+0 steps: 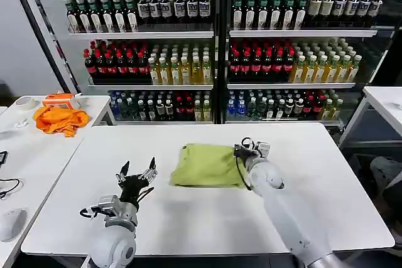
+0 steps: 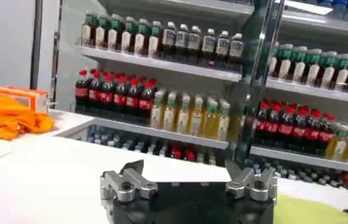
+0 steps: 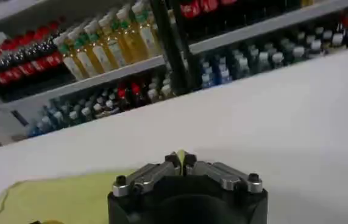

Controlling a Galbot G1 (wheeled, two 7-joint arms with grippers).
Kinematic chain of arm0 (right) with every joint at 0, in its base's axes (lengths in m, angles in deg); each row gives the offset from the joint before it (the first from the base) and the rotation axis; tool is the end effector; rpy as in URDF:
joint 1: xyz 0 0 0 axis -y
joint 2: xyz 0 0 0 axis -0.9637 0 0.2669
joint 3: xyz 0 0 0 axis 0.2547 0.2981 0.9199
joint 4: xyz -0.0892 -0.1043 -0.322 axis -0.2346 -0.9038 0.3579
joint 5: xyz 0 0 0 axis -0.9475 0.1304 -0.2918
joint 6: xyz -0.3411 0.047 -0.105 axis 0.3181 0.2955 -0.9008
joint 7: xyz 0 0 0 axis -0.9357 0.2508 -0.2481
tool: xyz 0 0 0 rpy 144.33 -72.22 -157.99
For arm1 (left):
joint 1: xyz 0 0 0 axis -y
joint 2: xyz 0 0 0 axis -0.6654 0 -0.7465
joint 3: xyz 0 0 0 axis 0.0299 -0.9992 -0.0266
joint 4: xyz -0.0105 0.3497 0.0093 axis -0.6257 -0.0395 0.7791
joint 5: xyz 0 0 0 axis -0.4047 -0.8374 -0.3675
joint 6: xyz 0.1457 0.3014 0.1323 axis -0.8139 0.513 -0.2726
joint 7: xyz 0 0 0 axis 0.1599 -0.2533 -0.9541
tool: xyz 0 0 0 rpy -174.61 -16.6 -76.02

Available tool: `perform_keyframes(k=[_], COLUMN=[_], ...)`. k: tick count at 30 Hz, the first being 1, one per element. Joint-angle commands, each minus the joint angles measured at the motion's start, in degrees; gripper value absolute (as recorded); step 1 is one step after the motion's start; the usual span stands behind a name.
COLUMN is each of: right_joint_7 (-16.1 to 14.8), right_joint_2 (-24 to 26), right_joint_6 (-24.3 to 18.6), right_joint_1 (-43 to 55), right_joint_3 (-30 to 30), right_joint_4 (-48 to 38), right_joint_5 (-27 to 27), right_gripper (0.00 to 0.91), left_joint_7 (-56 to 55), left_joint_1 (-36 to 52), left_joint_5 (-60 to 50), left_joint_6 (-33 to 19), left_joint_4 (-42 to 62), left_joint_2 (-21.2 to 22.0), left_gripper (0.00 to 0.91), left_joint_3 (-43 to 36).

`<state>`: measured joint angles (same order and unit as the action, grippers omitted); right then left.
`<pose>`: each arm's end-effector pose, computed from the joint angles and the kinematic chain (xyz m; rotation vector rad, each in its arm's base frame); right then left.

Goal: Fold and organize the clothes.

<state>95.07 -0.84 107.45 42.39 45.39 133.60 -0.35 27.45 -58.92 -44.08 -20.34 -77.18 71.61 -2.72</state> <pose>0.4930 0.0153 -0.2965 0.1741 -2.6003 -0.3283 0.2804 0.0120 -0.2907 0.0231 -2.9844 0.2623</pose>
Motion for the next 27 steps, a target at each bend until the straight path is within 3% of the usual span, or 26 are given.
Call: perform_keyframes(k=[1, 8, 9, 11, 15, 18, 22, 24, 27], right_joint_7=[-9.99, -13.54, -13.54, -12.92, -7.98, -5.63, -3.20, -2.84, -2.63], right_joint_2=[5.40, 4.88, 4.86, 4.75, 5.85, 7.49, 9.72, 10.68, 11.63], right_joint_6=[2.56, 2.57, 2.68, 2.28, -5.11, -9.49, -12.15, -13.35, -14.37], right_joint_1=[11.23, 12.98, 12.38, 11.17, 4.03, -3.77, -12.91, -17.59, -28.41], right_joint_3=[3.32, 5.02, 4.67, 3.73, 0.95, -1.21, -5.03, -7.63, -13.02], right_joint_4=[-10.07, -12.30, -11.35, -8.85, 2.99, 11.10, 21.78, 25.94, 33.76], right_joint_5=[-9.04, -14.49, -14.62, -14.53, -14.54, -18.97, -24.39, -28.23, -29.05], right_gripper=[0.000, 0.030, 0.877, 0.907, 0.907, 0.907, 0.907, 0.907, 0.907], left_joint_7=[0.01, 0.03, 0.04, 0.12, 0.49, 0.70, 0.72, 0.73, 1.10], left_joint_1=[-0.25, -0.55, -0.63, -0.76, -1.02, -1.00, -0.90, -1.10, -1.75], left_joint_5=[-0.05, -0.13, -0.37, -1.52, -4.45, -5.77, -7.03, -8.48, -10.95], left_joint_6=[0.08, 0.10, 0.05, -0.22, -0.82, -1.14, -1.15, -1.46, -2.41], left_joint_4=[-0.11, -0.64, -0.70, -0.75, -1.14, -1.42, -2.00, -2.34, -2.85], left_joint_2=[-0.09, -0.33, -0.39, -0.51, -1.28, -1.90, -2.15, -2.16, -2.23], left_gripper=[0.907, 0.907, 0.907, 0.907, 0.907, 0.907, 0.907, 0.907, 0.907], left_joint_3=[0.05, 0.19, 0.18, 0.13, 0.11, 0.06, -0.14, -0.31, -0.57])
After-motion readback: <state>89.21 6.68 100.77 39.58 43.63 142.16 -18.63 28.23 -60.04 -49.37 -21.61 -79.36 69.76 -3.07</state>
